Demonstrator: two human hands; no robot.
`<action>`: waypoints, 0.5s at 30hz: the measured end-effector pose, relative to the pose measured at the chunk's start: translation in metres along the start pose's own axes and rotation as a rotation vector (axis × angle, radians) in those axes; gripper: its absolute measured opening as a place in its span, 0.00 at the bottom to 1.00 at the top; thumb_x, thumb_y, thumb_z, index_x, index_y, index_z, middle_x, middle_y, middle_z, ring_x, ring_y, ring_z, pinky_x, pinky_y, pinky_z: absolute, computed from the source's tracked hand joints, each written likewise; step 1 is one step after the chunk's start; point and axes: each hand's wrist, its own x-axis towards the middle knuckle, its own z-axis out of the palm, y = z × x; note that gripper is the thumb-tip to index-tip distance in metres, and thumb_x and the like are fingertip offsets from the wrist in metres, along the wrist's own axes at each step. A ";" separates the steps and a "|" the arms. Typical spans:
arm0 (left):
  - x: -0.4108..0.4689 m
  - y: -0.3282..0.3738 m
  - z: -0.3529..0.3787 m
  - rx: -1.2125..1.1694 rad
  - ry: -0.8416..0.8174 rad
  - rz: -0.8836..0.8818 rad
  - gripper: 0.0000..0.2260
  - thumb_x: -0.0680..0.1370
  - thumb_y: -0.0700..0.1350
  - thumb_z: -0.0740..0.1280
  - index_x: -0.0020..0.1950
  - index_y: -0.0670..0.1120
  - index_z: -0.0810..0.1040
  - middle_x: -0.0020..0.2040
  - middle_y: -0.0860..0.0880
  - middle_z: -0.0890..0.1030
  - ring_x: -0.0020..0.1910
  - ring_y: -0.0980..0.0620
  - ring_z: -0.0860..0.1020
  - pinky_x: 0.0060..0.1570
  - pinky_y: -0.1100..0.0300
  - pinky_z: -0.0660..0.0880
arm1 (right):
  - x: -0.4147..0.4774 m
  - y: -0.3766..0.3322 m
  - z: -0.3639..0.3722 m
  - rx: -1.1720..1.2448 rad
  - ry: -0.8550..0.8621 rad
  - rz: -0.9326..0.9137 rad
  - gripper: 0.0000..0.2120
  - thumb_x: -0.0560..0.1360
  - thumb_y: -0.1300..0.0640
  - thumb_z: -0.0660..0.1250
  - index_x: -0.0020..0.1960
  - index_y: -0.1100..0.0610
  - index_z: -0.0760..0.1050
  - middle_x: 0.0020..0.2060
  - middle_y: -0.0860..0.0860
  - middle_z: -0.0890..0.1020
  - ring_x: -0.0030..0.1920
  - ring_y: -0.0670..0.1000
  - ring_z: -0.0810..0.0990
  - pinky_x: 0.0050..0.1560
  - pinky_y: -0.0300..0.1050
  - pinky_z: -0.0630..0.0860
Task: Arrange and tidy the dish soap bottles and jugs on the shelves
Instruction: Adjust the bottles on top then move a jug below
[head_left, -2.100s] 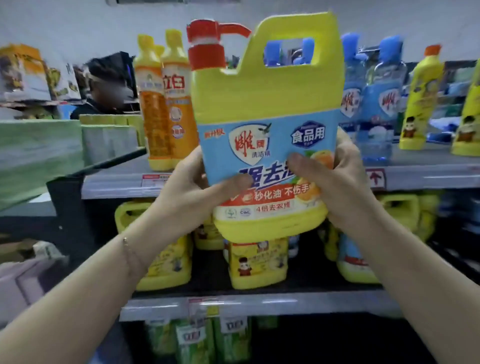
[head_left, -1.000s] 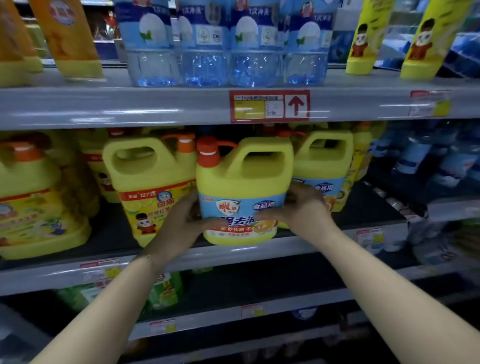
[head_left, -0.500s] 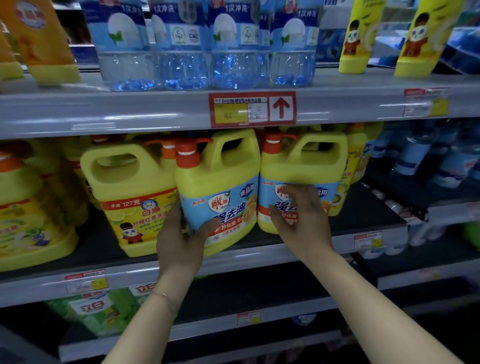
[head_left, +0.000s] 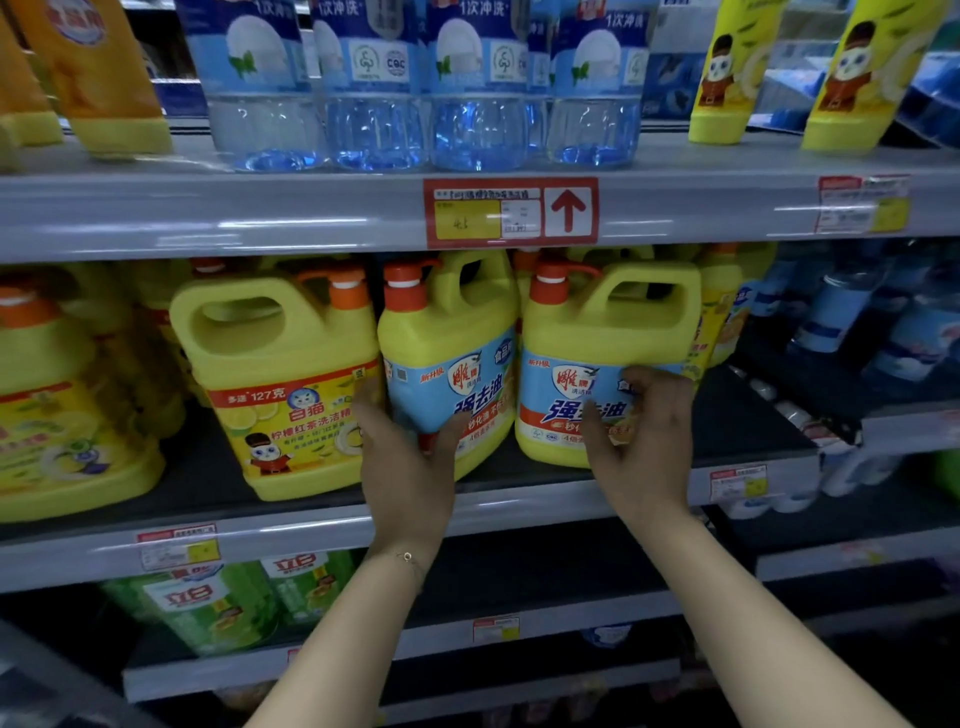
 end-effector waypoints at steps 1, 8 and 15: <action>-0.002 0.003 0.000 0.031 0.022 0.024 0.34 0.68 0.45 0.78 0.66 0.38 0.63 0.64 0.42 0.70 0.54 0.63 0.67 0.44 0.66 0.70 | -0.001 -0.001 0.001 -0.007 -0.015 0.001 0.21 0.70 0.54 0.69 0.57 0.64 0.70 0.52 0.59 0.72 0.52 0.53 0.72 0.48 0.40 0.69; -0.019 0.001 0.000 0.142 0.067 -0.003 0.31 0.69 0.44 0.77 0.67 0.39 0.65 0.64 0.42 0.67 0.60 0.49 0.70 0.49 0.54 0.75 | -0.010 -0.002 -0.004 -0.011 -0.066 -0.054 0.18 0.71 0.54 0.67 0.55 0.64 0.73 0.51 0.60 0.73 0.53 0.52 0.71 0.49 0.34 0.64; -0.046 0.020 0.018 0.102 0.031 0.441 0.21 0.70 0.37 0.71 0.59 0.44 0.68 0.61 0.47 0.64 0.62 0.47 0.66 0.65 0.69 0.61 | 0.001 0.023 -0.033 -0.043 -0.240 -0.159 0.14 0.73 0.51 0.60 0.48 0.61 0.77 0.45 0.54 0.77 0.45 0.51 0.76 0.41 0.42 0.73</action>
